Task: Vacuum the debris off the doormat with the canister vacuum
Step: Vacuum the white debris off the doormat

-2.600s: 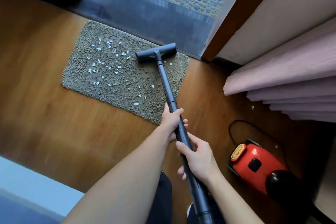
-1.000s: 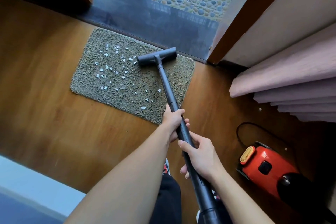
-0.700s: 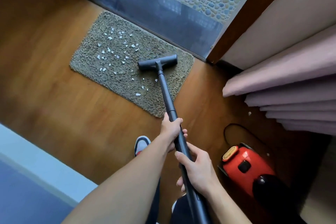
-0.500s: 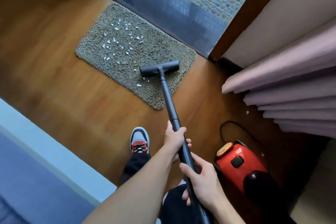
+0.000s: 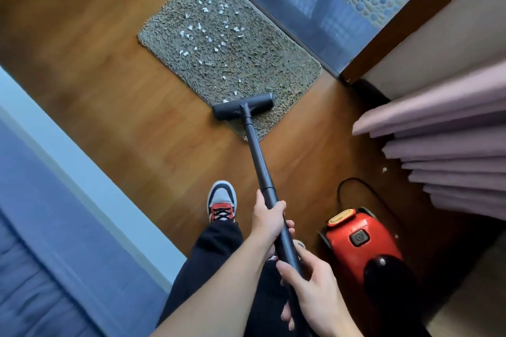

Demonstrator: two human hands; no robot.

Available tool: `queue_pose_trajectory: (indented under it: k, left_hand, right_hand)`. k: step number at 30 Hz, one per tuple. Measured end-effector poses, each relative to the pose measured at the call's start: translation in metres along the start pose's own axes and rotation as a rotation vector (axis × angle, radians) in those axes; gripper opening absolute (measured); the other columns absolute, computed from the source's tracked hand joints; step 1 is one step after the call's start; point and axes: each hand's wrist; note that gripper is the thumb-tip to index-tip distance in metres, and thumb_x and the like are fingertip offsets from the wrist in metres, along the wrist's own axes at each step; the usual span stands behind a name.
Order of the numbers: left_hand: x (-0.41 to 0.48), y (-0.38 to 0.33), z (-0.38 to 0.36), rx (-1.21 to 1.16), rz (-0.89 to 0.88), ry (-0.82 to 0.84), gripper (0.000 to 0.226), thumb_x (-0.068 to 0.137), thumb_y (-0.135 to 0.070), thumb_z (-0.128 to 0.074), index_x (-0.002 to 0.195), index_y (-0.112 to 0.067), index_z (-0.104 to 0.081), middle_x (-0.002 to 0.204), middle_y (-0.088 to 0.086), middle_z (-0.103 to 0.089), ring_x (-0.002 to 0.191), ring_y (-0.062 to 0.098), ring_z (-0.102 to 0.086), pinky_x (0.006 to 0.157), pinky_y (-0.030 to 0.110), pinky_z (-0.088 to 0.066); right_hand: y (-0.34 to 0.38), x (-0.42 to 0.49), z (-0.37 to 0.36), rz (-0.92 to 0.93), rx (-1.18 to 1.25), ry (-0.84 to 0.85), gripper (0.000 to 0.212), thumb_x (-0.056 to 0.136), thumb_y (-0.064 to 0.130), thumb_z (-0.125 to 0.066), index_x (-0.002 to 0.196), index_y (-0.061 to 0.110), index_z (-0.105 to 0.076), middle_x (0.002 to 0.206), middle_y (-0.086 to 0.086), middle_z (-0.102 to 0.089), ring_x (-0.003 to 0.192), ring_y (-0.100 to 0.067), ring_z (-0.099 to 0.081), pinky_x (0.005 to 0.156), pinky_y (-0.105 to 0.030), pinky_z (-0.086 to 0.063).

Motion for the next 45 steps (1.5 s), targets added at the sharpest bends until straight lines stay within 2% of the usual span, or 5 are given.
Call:
queue_pose_trajectory:
  k: [10,27,32,38,45]
  left_hand:
    - [0.029,-0.049,0.015,-0.056,-0.004,0.018,0.069,0.102,-0.015,-0.055,0.158,-0.036,-0.021,0.089,0.010,-0.057,0.052,0.013,-0.058,0.047,0.026,-0.053]
    - [0.079,-0.179,0.041,-0.013,-0.032,0.003,0.063,0.100,-0.009,-0.051,0.155,-0.025,-0.026,0.081,0.008,-0.051,0.041,0.011,-0.053,0.042,0.024,-0.048]
    - [0.075,-0.174,0.034,-0.014,-0.036,-0.006,0.062,0.100,-0.008,-0.052,0.154,-0.025,-0.028,0.076,0.010,-0.051,0.041,0.011,-0.052,0.041,0.023,-0.047]
    - [0.054,-0.127,0.024,-0.014,-0.007,-0.024,0.063,0.098,-0.008,-0.052,0.155,-0.022,-0.027,0.075,0.009,-0.051,0.041,0.012,-0.053,0.041,0.024,-0.047]
    - [0.025,-0.063,0.007,-0.023,0.030,-0.005,0.067,0.100,-0.013,-0.054,0.157,-0.031,-0.024,0.081,0.010,-0.056,0.051,0.014,-0.058,0.047,0.027,-0.051]
  right_hand:
    - [0.039,0.040,-0.020,0.015,-0.038,0.000,0.048,0.099,0.021,-0.062,0.137,0.048,-0.051,0.071,-0.022,-0.070,0.051,-0.046,-0.068,0.043,-0.039,-0.056]
    - [0.151,0.116,-0.060,-0.008,-0.012,-0.005,0.037,0.097,0.028,-0.067,0.133,0.034,-0.057,0.068,0.001,-0.066,0.049,-0.033,-0.067,0.046,-0.033,-0.054]
    - [0.148,0.113,-0.054,-0.023,-0.022,-0.009,0.040,0.099,0.026,-0.064,0.137,0.029,-0.055,0.083,-0.004,-0.065,0.049,-0.030,-0.068,0.044,-0.030,-0.053]
    - [0.111,0.083,-0.035,-0.015,-0.044,-0.001,0.025,0.097,0.022,-0.063,0.118,0.034,-0.062,0.061,0.003,-0.068,0.049,-0.037,-0.068,0.045,-0.035,-0.054]
    - [0.053,0.046,-0.012,-0.052,-0.062,-0.002,0.045,0.098,0.025,-0.065,0.139,0.038,-0.053,0.067,-0.011,-0.071,0.051,-0.039,-0.069,0.044,-0.035,-0.054]
Point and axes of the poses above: each hand's wrist, its own x-axis towards the middle knuckle, its own z-axis out of the back of the hand, y = z × x
